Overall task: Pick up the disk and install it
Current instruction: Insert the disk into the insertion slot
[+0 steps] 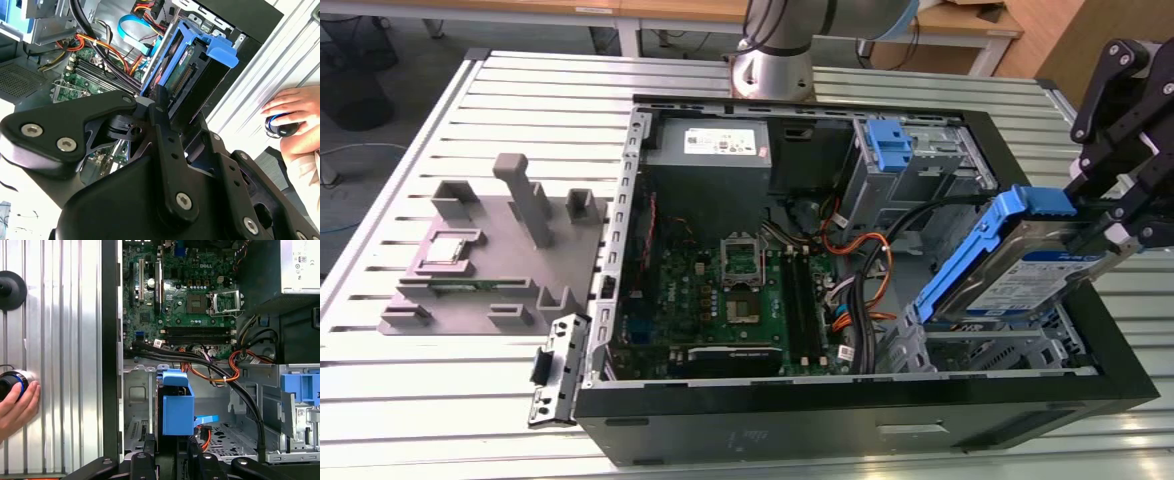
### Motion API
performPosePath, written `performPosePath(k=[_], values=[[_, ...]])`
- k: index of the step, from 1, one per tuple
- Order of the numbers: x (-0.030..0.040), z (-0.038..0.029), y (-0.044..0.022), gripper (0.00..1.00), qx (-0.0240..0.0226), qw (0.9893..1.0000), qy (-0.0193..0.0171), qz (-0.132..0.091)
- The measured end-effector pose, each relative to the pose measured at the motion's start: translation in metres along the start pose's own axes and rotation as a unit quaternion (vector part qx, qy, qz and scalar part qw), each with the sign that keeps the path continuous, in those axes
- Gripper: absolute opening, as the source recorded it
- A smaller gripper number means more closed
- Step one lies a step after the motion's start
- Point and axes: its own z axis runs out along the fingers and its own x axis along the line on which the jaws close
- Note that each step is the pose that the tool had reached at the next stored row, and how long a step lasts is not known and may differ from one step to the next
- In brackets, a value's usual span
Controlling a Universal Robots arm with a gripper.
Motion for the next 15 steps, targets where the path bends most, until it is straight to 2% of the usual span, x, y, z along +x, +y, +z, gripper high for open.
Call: performPosePath(k=[15], values=[[0.0004,0.0024,-0.0002,0.35,0.0001,1.0,0.0,0.001]])
